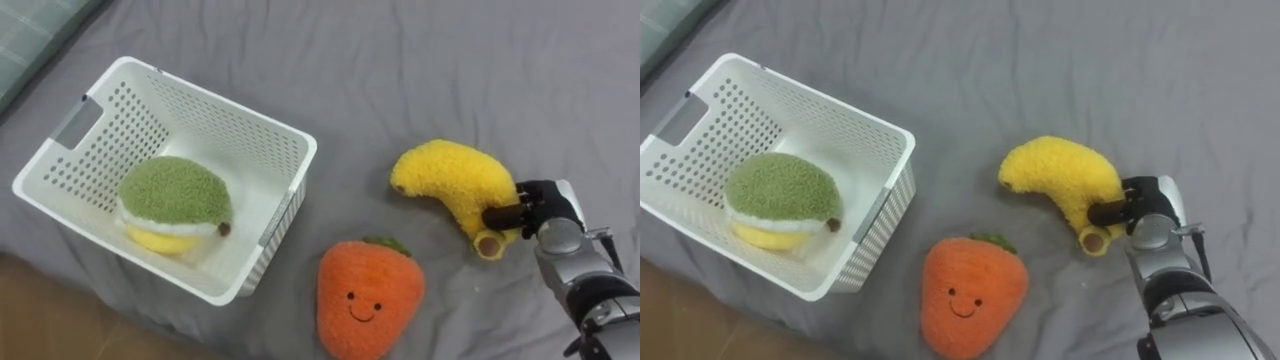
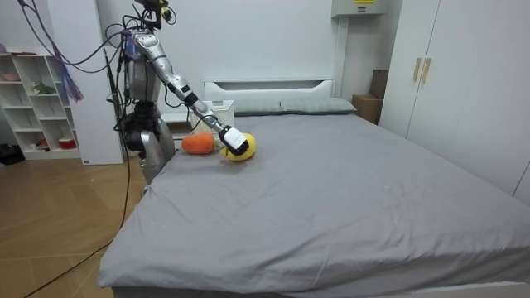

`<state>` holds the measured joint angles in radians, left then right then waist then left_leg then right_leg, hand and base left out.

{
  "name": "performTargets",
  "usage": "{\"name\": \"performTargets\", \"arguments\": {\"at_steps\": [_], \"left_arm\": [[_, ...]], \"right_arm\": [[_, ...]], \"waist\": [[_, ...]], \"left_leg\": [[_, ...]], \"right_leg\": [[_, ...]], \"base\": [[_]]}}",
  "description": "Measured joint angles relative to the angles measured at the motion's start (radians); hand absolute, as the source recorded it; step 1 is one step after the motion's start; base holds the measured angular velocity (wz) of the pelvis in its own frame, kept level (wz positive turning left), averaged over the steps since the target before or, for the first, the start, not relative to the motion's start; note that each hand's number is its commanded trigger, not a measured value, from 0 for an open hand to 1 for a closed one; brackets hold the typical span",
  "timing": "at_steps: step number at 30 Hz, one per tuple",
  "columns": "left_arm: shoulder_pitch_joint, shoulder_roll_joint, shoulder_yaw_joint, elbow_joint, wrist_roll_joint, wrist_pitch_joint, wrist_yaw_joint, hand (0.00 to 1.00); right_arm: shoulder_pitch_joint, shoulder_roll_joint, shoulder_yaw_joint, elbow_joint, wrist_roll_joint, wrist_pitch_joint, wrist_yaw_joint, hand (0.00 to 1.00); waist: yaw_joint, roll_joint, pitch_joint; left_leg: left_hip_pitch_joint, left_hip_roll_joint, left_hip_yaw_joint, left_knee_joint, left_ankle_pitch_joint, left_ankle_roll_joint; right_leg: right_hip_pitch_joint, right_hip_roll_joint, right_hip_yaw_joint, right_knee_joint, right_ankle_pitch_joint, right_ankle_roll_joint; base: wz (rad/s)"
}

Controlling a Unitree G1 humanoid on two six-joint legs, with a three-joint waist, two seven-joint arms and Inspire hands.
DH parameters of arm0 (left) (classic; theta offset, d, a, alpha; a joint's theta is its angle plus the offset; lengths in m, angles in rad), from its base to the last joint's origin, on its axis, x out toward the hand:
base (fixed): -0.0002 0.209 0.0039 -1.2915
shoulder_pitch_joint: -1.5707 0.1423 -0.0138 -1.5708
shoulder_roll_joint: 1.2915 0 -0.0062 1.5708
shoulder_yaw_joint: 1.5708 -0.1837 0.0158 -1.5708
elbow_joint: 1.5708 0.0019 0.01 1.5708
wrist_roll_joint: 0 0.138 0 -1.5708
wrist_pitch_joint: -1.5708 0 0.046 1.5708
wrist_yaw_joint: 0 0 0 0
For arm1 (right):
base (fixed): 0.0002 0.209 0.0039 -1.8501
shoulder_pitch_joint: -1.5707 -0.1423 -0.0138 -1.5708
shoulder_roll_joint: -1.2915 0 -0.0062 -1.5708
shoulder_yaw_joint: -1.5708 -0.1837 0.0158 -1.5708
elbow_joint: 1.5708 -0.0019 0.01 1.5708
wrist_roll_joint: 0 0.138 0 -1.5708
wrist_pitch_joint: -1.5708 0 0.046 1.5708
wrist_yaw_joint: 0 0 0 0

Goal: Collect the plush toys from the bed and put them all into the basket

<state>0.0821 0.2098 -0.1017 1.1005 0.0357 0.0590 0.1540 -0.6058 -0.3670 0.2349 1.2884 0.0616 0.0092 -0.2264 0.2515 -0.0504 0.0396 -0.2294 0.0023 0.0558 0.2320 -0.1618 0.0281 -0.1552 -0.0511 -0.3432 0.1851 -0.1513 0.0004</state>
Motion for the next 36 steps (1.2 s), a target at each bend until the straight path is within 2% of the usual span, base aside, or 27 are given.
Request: {"name": "performTargets", "arguments": {"at_steps": [4,7,8,10,12,14,16,18,21,26,31,36], "left_arm": [[0.002,0.002,0.004,0.017,0.02,0.002,0.0,0.0],[0.018,0.001,0.024,0.014,0.027,0.008,0.002,0.0],[0.023,0.0,0.049,0.013,0.042,0.007,0.003,0.0],[0.028,0.002,0.094,0.009,0.048,0.005,0.014,0.0],[0.032,0.003,0.117,0.013,0.053,0.003,0.018,0.0],[0.044,0.004,0.151,0.01,0.089,0.005,0.019,0.0],[0.045,0.004,0.169,-0.001,0.102,0.007,0.018,0.0],[0.041,0.003,0.171,-0.004,0.101,0.012,0.018,0.0],[0.043,0.0,0.177,-0.041,0.086,0.02,0.017,0.0],[0.046,-0.01,0.177,-0.091,0.088,0.025,0.009,0.0],[0.05,-0.026,0.176,-0.112,0.088,0.03,0.002,0.0],[0.068,-0.031,0.176,-0.11,0.114,0.029,-0.01,0.0]], "right_arm": [[0.001,-0.002,-0.016,-0.044,-0.002,0.002,0.0,1.0],[0.001,-0.004,-0.019,-0.145,0.001,0.012,0.022,1.0],[0.002,-0.004,-0.02,-0.183,0.001,0.013,0.036,1.0],[0.01,-0.004,-0.02,-0.26,-0.004,0.016,0.043,1.0],[0.012,-0.003,-0.019,-0.35,-0.019,0.016,0.053,1.0],[0.049,-0.005,-0.03,-0.5,-0.038,0.018,0.059,1.0],[0.073,-0.005,-0.031,-0.616,-0.067,0.031,0.072,1.0],[0.094,-0.005,-0.03,-0.735,-0.068,0.035,0.078,1.0],[0.101,-0.001,-0.03,-0.813,-0.073,0.036,0.082,1.0],[0.13,0.001,-0.03,-0.977,-0.105,0.05,0.117,1.0],[0.134,0.006,-0.03,-1.058,-0.179,0.059,0.145,1.0],[0.135,0.023,-0.015,-1.104,-0.241,0.076,0.157,1.0]], "waist": [[-0.013,-0.006,-0.0043],[-0.037,-0.014,-0.0096],[-0.042,-0.021,-0.016],[-0.043,-0.031,-0.0238],[-0.053,-0.037,-0.0277],[-0.066,-0.051,-0.0411],[-0.075,-0.059,-0.0443],[-0.08,-0.058,-0.0446],[-0.077,-0.053,-0.0414],[-0.078,-0.046,-0.041],[-0.074,-0.029,-0.0428],[-0.056,-0.023,-0.0389]], "left_leg": [[0.022,0.0,0.001,-0.002,0.0,0.0],[0.05,0.002,0.007,-0.003,0.0,0.0],[0.069,0.002,0.013,-0.004,0.0,0.0],[0.103,0.003,0.013,-0.015,0.0,0.0],[0.143,0.003,0.021,-0.031,0.001,-0.002],[0.18,0.001,0.024,-0.04,0.0,-0.002],[0.206,0.001,0.024,-0.052,0.0,-0.002],[0.231,0.0,0.024,-0.054,0.0,-0.001],[0.253,0.0,0.023,-0.06,0.0,-0.001],[0.252,-0.002,0.023,-0.059,0.0,-0.001],[0.261,-0.005,0.022,-0.065,0.0,0.0],[0.282,-0.004,0.023,-0.08,0.0,0.0]], "right_leg": [[0.02,-0.002,-0.002,0.0,0.0,0.0],[0.044,-0.003,0.005,0.0,0.0,0.0],[0.06,-0.002,0.014,-0.001,0.0,0.0],[0.087,0.0,0.027,-0.003,0.0,0.0],[0.116,0.0,0.037,-0.004,0.0,0.0],[0.156,0.0,0.036,-0.018,0.0,0.0],[0.177,0.002,0.034,-0.018,0.0,0.0],[0.206,0.003,0.034,-0.018,0.0,0.0],[0.228,-0.001,0.04,-0.016,0.0,0.001],[0.227,0.001,0.04,-0.018,0.0,0.001],[0.227,0.003,0.039,-0.018,-0.001,0.002],[0.244,0.005,0.031,-0.028,-0.001,0.002]], "base": [[-0.01],[-0.06],[-0.16],[-0.17],[-0.15],[-0.03],[0.0],[0.0],[0.0],[0.0],[0.0],[0.0]]}}
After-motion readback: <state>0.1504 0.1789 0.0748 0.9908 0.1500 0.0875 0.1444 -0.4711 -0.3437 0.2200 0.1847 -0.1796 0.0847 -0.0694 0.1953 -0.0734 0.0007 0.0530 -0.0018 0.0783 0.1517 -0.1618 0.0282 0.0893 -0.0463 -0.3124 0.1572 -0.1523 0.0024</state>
